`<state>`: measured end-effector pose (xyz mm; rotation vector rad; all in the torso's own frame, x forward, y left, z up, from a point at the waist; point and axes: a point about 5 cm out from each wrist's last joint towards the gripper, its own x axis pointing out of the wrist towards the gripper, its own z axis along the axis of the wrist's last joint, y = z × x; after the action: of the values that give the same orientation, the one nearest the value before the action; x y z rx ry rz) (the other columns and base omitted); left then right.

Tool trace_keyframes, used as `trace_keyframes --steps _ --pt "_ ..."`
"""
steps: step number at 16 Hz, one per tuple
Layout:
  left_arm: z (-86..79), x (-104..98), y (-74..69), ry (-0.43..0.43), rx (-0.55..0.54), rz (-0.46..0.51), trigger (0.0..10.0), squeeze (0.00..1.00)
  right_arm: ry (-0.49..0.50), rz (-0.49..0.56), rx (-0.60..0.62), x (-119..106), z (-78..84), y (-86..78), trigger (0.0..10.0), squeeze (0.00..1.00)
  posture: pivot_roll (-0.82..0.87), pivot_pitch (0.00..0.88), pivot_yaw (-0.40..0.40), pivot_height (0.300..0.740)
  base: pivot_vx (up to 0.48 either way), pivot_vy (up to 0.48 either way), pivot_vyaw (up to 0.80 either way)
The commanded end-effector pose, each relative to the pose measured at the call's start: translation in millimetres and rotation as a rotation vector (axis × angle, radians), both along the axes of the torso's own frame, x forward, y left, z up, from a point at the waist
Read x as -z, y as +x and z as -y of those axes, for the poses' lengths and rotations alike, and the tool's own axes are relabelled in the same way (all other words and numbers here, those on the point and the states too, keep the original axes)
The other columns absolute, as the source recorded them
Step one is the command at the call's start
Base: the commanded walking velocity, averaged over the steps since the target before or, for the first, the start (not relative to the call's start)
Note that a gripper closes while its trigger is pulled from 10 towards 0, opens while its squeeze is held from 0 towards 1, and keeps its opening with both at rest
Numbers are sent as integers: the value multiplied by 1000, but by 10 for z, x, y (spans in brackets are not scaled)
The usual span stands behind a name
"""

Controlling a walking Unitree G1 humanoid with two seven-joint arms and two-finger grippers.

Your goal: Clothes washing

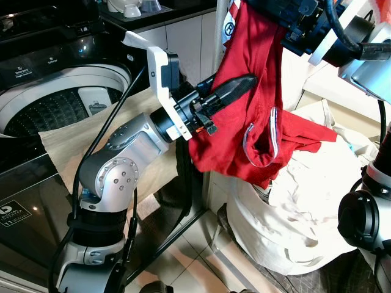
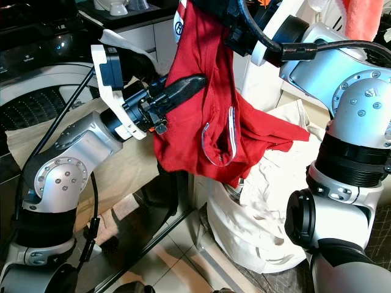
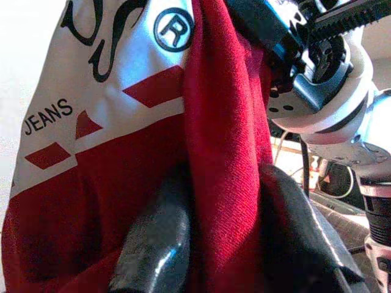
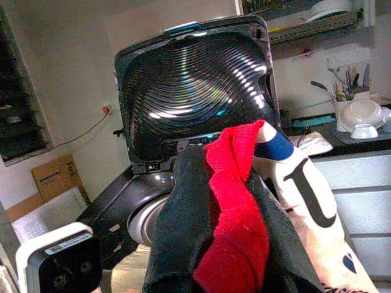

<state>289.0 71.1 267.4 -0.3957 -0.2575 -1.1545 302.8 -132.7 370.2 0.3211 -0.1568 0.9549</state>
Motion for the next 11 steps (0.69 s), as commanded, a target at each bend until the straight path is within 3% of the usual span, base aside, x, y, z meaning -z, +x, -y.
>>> trace_keyframes --steps 1,2,3,4,6,9,11 --pt "-11 -34 -27 -8 28 10 0 0 7 16 -7 -21 -2 -34 0 0 -61 0 34 740 0 0 0" --pt "-21 -40 -12 -10 12 11 0 0 7 16 -6 -19 -3 -35 0 0 -61 0 35 740 0 0 0" --pt "-39 -56 22 -13 -19 14 0 0 -9 12 12 -3 6 -28 10000 267 -61 0 36 740 0 0 0" --pt "-72 -77 82 -9 -66 15 0 0 -6 -3 -11 30 8 -36 10000 1000 -60 0 39 740 0 0 0" --pt "-88 -85 103 -9 -80 16 0 0 -8 -5 -12 38 9 -41 10000 1000 -61 0 45 740 0 0 0" --pt "-192 -170 252 -30 -203 20 0 0 -6 -9 8 75 60 -66 10000 1000 -63 0 59 740 0 0 0" --pt "-221 -186 310 -11 -230 16 0 0 3 -3 32 77 108 -81 10000 1000 -64 0 72 740 0 0 0"
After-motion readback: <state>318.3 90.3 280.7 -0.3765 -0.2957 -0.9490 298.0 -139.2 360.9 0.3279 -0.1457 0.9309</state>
